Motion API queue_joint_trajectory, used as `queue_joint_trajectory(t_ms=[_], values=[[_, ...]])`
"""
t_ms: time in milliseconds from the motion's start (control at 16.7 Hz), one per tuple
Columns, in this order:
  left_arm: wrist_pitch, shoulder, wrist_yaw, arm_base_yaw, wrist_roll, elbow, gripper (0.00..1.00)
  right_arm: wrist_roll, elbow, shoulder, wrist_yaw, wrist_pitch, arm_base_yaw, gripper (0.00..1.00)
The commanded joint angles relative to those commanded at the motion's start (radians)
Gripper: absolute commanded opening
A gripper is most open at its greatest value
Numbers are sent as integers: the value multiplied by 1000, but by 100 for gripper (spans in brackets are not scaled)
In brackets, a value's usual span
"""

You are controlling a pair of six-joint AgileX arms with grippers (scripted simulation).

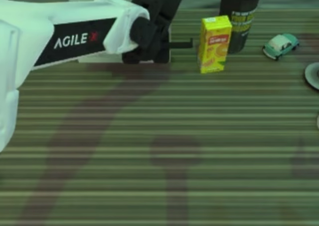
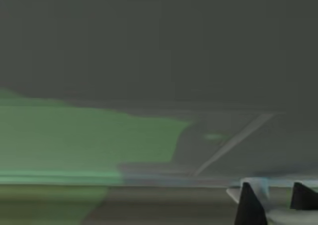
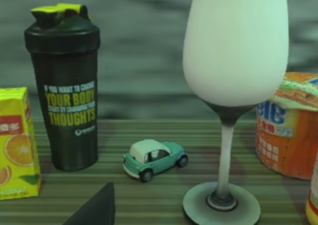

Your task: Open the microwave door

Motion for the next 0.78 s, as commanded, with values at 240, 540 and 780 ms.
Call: queue_joint_trajectory(t_ms=[240,540,780], values=[[40,-48,-24,3,-18,-64,0,0,0,0,0,0,0,100],[46,-55,-30,3,-22,-77,0,0,0,0,0,0,0,100],[46,-55,-30,3,-22,-77,0,0,0,0,0,0,0,100]])
